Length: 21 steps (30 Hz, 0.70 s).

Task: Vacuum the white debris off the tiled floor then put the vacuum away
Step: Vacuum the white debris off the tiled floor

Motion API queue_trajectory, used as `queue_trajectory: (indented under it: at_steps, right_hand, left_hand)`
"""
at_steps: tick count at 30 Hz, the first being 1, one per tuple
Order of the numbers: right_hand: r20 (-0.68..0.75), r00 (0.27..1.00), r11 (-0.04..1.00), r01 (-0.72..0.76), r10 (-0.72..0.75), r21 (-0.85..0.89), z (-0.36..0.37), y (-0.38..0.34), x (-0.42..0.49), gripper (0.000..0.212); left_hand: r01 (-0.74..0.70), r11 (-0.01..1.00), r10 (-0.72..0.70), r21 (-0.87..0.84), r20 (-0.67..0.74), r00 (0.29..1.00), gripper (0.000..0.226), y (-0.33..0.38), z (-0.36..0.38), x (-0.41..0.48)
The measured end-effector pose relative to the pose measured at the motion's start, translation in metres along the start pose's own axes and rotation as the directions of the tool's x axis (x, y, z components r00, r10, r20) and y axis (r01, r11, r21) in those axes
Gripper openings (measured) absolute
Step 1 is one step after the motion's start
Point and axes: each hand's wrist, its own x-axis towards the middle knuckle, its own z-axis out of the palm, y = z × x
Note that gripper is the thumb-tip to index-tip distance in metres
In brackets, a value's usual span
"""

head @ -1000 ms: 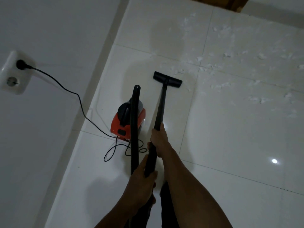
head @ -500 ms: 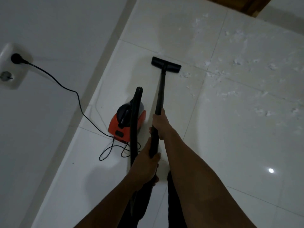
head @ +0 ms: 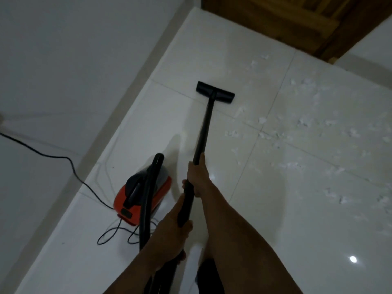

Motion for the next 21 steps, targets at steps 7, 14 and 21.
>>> queue_trajectory:
  at_steps: [7,14,21]
  right_hand:
    - [-0.042,0.999,0.996,-0.018,0.022,0.09,0.003,-0.05,0.025,0.065]
    - [-0.158,0.987,0.99,0.018,0.004,0.137,-0.005,-0.11,0.043,0.062]
    - [-0.17,0.985,0.991,0.009,0.014,0.134,-0.042,-0.169,0.074,0.065]
  left_hand:
    - [0.006,0.999,-0.006,0.041,0.002,1.0,0.077,0.054,-0.025,0.03]
    - [-0.027,0.994,0.015,0.108,0.113,0.993,0.075,0.106,-0.072,0.078]
    - [0.016,0.997,-0.027,0.072,0.153,0.988,0.074,0.141,-0.059,0.145]
